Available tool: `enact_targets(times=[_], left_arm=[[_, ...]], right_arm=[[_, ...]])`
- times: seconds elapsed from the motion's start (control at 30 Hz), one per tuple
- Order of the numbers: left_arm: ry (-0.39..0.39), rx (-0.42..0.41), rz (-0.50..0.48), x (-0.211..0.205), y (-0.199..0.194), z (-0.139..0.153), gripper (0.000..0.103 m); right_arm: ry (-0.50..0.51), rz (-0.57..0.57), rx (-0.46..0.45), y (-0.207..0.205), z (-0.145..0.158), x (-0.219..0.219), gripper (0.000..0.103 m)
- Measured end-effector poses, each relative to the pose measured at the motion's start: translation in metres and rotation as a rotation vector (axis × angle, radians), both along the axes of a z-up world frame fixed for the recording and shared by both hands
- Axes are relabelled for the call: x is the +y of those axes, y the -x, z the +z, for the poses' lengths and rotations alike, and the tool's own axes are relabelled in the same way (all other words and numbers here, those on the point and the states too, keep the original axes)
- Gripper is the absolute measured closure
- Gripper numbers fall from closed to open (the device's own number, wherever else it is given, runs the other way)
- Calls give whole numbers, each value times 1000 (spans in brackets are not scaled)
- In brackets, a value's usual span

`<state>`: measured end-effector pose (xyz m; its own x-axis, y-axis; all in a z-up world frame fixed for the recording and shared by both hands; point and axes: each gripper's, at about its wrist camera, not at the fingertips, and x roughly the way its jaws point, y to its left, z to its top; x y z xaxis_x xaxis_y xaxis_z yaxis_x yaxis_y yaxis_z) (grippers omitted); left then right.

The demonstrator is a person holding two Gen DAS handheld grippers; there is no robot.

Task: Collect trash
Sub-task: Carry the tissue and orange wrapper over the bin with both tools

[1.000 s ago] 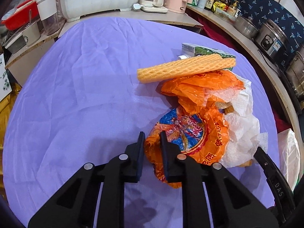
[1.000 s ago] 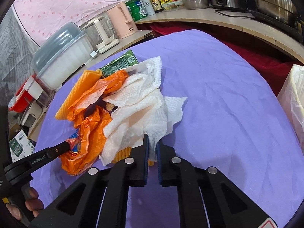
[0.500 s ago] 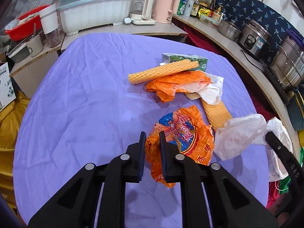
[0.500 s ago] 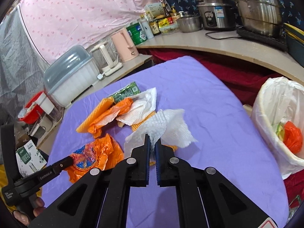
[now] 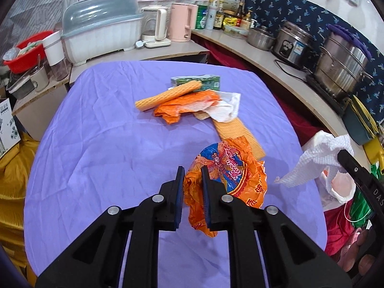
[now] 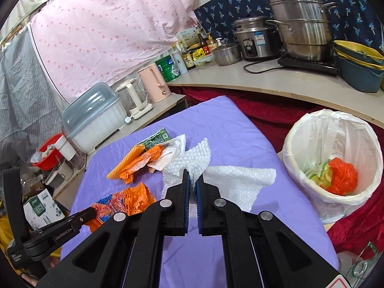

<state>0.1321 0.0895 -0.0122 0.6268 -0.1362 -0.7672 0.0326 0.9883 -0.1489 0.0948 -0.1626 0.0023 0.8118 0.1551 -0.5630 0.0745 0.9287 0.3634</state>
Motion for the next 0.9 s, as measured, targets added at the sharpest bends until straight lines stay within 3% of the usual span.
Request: enact_targets(times=[0.43,0.9], left_arm=[[-31,-44,-125,-63,27,20,90],[-46,-65,-277,-155,35,29,90]], right_arm=[[-14,-105,-59,45,17,-58,98],[-22,-279,-81,75,16,-151,98]])
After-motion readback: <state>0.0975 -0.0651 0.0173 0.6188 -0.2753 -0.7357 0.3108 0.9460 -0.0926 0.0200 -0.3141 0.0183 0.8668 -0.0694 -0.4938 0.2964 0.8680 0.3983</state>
